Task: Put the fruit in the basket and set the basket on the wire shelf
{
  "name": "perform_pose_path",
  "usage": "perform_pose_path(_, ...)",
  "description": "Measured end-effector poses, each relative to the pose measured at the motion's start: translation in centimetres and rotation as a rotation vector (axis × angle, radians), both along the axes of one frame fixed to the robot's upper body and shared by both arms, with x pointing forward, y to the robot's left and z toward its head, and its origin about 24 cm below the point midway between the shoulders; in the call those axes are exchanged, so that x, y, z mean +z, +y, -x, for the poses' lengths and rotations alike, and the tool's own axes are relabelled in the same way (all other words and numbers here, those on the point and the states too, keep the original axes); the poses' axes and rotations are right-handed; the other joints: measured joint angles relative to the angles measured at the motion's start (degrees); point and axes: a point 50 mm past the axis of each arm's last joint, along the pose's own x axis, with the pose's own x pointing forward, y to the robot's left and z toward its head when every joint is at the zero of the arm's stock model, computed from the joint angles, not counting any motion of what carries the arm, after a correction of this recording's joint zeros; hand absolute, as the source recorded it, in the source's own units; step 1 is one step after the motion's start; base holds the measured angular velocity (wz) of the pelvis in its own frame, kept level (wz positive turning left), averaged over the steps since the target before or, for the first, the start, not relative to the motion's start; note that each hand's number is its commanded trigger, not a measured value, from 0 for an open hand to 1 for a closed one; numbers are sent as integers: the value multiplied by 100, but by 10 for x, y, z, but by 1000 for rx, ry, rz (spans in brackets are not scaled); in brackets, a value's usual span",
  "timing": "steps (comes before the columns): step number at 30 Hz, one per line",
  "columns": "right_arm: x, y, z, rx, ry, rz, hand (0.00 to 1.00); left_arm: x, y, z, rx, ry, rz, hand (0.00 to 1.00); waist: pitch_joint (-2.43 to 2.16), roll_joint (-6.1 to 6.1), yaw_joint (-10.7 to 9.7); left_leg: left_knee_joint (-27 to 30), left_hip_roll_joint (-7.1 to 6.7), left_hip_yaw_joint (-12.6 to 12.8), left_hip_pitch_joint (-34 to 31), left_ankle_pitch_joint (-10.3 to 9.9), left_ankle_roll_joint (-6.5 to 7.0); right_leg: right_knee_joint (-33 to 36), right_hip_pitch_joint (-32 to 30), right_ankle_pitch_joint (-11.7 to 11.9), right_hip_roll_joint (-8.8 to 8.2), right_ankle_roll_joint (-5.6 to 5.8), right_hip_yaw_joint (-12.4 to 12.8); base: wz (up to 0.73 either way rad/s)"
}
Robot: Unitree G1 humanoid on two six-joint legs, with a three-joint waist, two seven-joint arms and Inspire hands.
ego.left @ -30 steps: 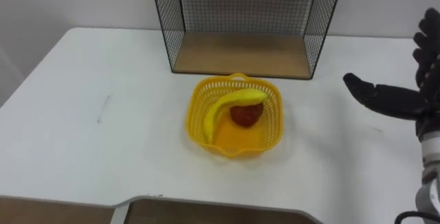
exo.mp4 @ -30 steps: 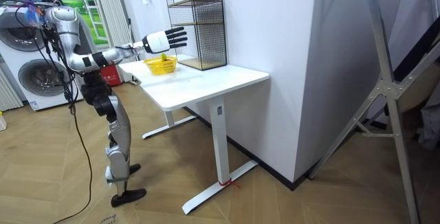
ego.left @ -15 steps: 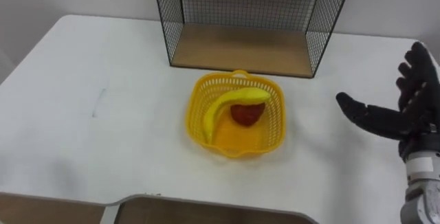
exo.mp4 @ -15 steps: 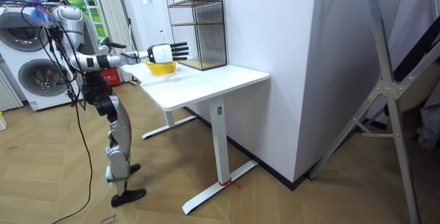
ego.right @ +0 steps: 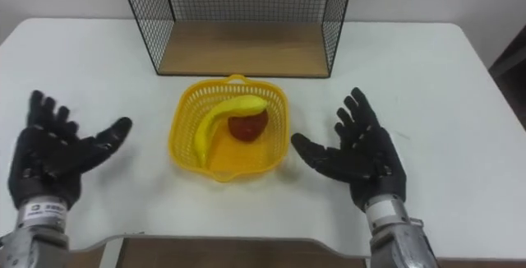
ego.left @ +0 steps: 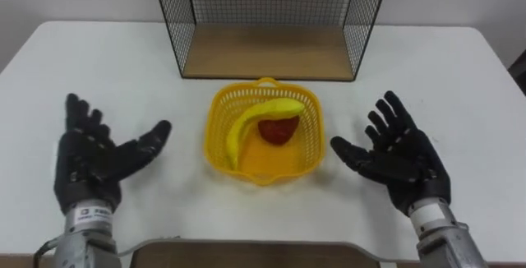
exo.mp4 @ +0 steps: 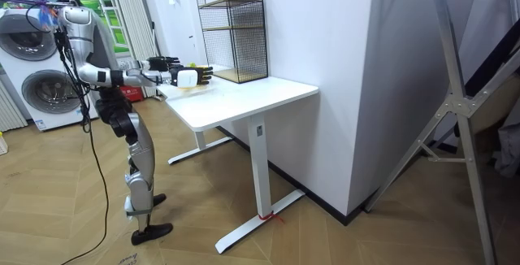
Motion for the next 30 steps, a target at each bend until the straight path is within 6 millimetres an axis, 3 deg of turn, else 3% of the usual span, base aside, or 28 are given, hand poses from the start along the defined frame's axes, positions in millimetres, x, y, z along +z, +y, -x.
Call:
perform_pose_path(10, -7, 15, -5, 69, -3, -125, 0, -8, -20, -2, -192, -14, 41, 0, 27, 26, -47, -15, 41, 68, 8, -1, -2, 69, -21, 8, 29, -13, 61, -3)
perform_pose_path(21, -12, 20, -13, 60, 6, -273, 0, -27, -26, 3, -221, 54, 273, 0, 29, 22, -114, -19, 47, 156, 22, 0, -3, 70, -102, 8, 34, -13, 171, -4)
perform_pose_path(30, -11, 37, -16, 152, 13, -178, 0, -30, -33, 0, -266, 64, 251, 0, 27, 24, -107, -30, 57, 203, 29, -1, -3, 127, -180, 7, 34, -13, 207, -2)
